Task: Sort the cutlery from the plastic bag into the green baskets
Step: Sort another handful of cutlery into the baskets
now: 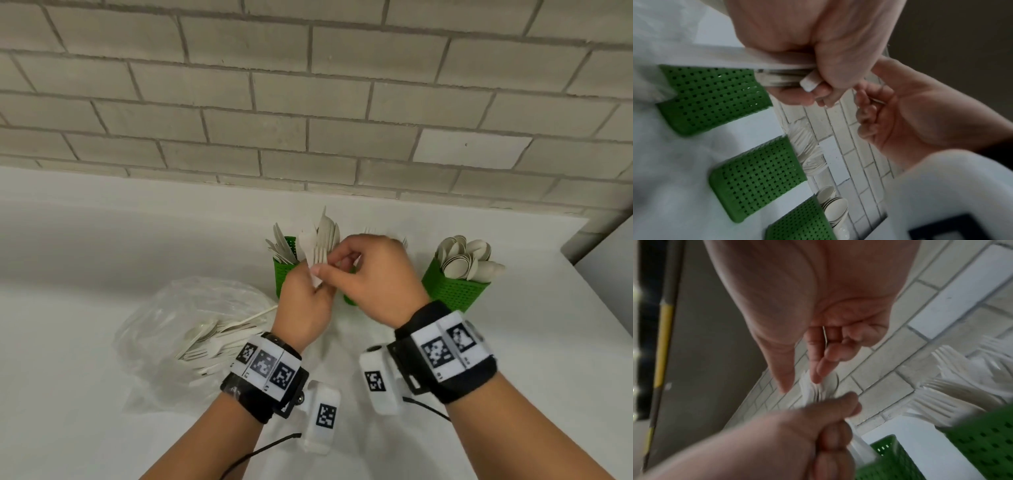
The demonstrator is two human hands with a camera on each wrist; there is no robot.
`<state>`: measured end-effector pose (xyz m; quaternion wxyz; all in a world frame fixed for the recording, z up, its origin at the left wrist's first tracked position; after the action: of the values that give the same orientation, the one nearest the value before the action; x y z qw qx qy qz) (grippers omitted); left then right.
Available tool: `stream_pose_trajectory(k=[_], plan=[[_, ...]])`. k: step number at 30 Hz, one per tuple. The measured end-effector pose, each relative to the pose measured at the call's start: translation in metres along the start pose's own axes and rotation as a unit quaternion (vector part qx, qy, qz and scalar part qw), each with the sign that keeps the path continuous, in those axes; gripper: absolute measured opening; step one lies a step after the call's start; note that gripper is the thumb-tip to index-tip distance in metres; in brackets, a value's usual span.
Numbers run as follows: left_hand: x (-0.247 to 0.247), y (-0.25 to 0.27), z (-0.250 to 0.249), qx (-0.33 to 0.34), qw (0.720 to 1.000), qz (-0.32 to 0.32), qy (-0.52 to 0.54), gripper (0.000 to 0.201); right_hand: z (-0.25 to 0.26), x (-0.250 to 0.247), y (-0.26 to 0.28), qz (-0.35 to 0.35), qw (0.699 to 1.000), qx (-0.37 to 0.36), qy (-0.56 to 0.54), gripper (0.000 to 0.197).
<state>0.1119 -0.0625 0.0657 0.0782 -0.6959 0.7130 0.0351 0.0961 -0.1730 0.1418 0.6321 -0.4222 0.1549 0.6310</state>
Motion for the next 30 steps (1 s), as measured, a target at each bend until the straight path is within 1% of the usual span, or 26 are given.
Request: stream_pose_trajectory(k=[1, 2, 3, 4, 5, 6, 8, 9, 10, 11, 13, 15, 16, 17, 18, 20, 21, 23, 25, 27, 29, 30], plan=[[0.001, 0.0, 0.001, 0.014, 1.0, -0.005, -0.028, 0.023, 0.001, 0.005, 0.001, -0.009, 1.0, -0.011, 0.015, 0.022], [0.001, 0.0, 0.001, 0.024, 0.999, -0.006, -0.049, 0.023, -0.001, 0.009, 0.001, -0.017, 1.0, -0.018, 0.01, 0.022], [0.001, 0.001, 0.001, 0.036, 0.997, -0.005, -0.061, 0.017, -0.003, 0.01, 0.001, -0.025, 0.999, -0.017, -0.012, 0.022], [0.0, 0.002, 0.0, 0.052, 0.996, -0.01, -0.073, 0.017, -0.006, 0.008, 0.0, -0.041, 0.998, -0.008, -0.053, 0.023], [-0.002, 0.003, 0.0, 0.065, 0.994, -0.015, -0.085, 0.027, -0.008, 0.002, -0.001, -0.07, 0.991, 0.012, -0.113, 0.023], [-0.005, 0.003, 0.0, 0.069, 0.992, -0.025, -0.099, 0.031, -0.011, -0.007, -0.003, -0.112, 0.974, 0.038, -0.192, 0.024], [-0.011, 0.003, 0.001, 0.07, 0.986, -0.048, -0.142, 0.029, -0.014, -0.025, -0.007, -0.18, 0.916, 0.073, -0.351, 0.018], [-0.011, 0.003, 0.001, 0.072, 0.981, -0.048, -0.171, 0.03, -0.013, -0.034, -0.009, -0.195, 0.898, 0.074, -0.388, 0.012], [-0.011, 0.004, 0.001, 0.074, 0.976, -0.044, -0.2, 0.032, -0.011, -0.04, -0.012, -0.19, 0.894, 0.07, -0.4, 0.008], [-0.01, 0.005, -0.001, 0.082, 0.97, -0.043, -0.225, 0.033, -0.009, -0.044, -0.015, -0.169, 0.898, 0.065, -0.401, 0.007], [-0.007, 0.008, -0.007, 0.108, 0.96, -0.043, -0.256, 0.033, -0.004, -0.044, -0.02, -0.088, 0.925, 0.062, -0.366, 0.023], [-0.003, 0.01, -0.013, 0.133, 0.947, -0.051, -0.288, 0.029, 0.001, -0.037, -0.021, -0.002, 0.954, 0.065, -0.292, 0.034], [-0.002, 0.011, -0.016, 0.143, 0.94, -0.058, -0.303, 0.028, 0.002, -0.033, -0.021, 0.025, 0.966, 0.061, -0.249, 0.035], [-0.001, 0.012, -0.018, 0.152, 0.935, -0.063, -0.315, 0.029, 0.003, -0.03, -0.021, 0.035, 0.976, 0.053, -0.21, 0.034], [0.0, 0.013, -0.02, 0.158, 0.929, -0.065, -0.327, 0.031, 0.003, -0.028, -0.021, 0.028, 0.982, 0.046, -0.182, 0.03], [0.0, 0.013, -0.021, 0.157, 0.925, -0.067, -0.339, 0.031, 0.002, -0.029, -0.021, -0.01, 0.985, 0.044, -0.167, 0.018], [0.0, 0.013, -0.019, 0.149, 0.928, -0.063, -0.334, 0.029, 0.002, -0.032, -0.021, -0.031, 0.983, 0.045, -0.178, 0.011], [-0.002, 0.012, -0.015, 0.134, 0.945, -0.051, -0.293, 0.023, 0.001, -0.041, -0.021, -0.065, 0.975, 0.042, -0.206, 0.001], [-0.007, 0.009, -0.008, 0.108, 0.964, -0.043, -0.238, 0.019, -0.004, -0.056, -0.022, -0.103, 0.969, 0.038, -0.22, 0.004], [-0.012, 0.003, 0.001, 0.064, 0.982, -0.029, -0.177, 0.012, -0.011, -0.073, -0.023, -0.138, 0.963, 0.046, -0.225, 0.003], [-0.019, -0.003, 0.005, 0.019, 0.995, -0.028, -0.092, 0.004, -0.021, -0.087, -0.022, -0.157, 0.956, 0.058, -0.241, 0.01], [-0.023, -0.006, 0.005, -0.001, 0.998, -0.039, -0.049, 0.005, -0.026, -0.092, -0.021, -0.158, 0.954, 0.061, -0.247, 0.011]])
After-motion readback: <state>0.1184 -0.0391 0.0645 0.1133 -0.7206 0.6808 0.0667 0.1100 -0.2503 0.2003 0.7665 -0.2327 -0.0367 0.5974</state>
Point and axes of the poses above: each hand's wrist, its own y-axis away from the middle knuckle, its own x-axis out of the palm, z = x × y, the point moved 5 cm from there along -y, towards the middle knuckle, and after that the axes turned 4 degrees about -x, right-handed, at the moved point
